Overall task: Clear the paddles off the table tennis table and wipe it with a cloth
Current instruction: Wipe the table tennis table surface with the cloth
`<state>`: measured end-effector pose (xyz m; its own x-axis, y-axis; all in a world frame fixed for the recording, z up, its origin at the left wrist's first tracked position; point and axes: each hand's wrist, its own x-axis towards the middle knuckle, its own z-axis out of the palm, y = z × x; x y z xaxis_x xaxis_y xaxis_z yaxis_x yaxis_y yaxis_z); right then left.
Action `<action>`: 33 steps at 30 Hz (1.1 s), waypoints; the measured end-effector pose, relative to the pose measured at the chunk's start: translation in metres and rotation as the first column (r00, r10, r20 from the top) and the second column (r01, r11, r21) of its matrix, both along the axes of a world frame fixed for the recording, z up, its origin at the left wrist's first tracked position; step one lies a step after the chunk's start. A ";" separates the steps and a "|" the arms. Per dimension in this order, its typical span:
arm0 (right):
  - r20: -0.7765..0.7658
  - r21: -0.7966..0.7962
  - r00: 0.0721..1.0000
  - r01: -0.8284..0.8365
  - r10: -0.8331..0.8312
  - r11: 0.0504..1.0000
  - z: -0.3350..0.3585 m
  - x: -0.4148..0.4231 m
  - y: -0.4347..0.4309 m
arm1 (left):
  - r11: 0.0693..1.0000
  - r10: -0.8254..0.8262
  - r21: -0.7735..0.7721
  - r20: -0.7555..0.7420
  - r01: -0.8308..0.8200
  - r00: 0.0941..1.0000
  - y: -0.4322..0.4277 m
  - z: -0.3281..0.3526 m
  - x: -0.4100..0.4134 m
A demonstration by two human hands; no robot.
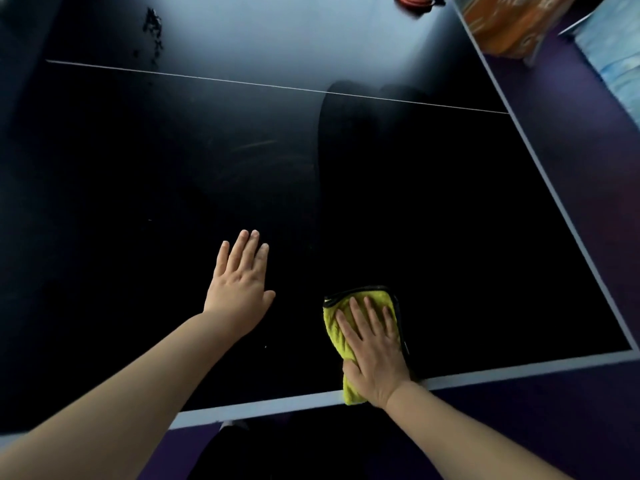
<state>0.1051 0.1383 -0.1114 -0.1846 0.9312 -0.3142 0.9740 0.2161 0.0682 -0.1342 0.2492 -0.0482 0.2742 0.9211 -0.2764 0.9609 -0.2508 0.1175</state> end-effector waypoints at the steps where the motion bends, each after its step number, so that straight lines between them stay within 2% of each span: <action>1: -0.004 0.005 0.999 0.047 -0.047 0.999 0.000 -0.008 -0.008 | 1.000 -0.005 -0.001 0.009 0.005 1.000 -0.003 0.000 -0.004; 7: -0.033 0.030 0.938 0.345 -0.344 0.938 -0.002 -0.052 -0.007 | 0.999 -0.032 -0.032 -0.029 0.031 0.999 -0.016 -0.009 -0.026; 11: -0.097 0.041 0.823 0.566 -0.560 0.824 -0.008 -0.083 0.025 | 0.996 -0.038 -0.077 -0.050 0.034 0.998 -0.014 -0.016 -0.036; 14: -0.094 0.011 0.755 0.653 -0.649 0.757 -0.008 -0.099 0.063 | 0.995 -0.042 -0.096 -0.042 0.037 0.998 -0.002 -0.020 -0.037; 17: -0.104 0.026 0.725 0.686 -0.681 0.727 -0.009 -0.104 0.112 | 0.995 -0.030 -0.091 -0.023 0.028 0.999 0.020 -0.025 -0.033; 23: -0.125 0.034 0.726 0.684 -0.676 0.729 -0.013 -0.103 0.219 | 0.996 0.017 -0.087 0.003 -0.017 1.000 0.084 -0.034 -0.022; 33: -0.141 0.070 0.755 0.652 -0.640 0.755 -0.019 -0.081 0.397 | 0.991 0.089 -0.105 0.013 -0.087 0.996 0.249 -0.046 -0.002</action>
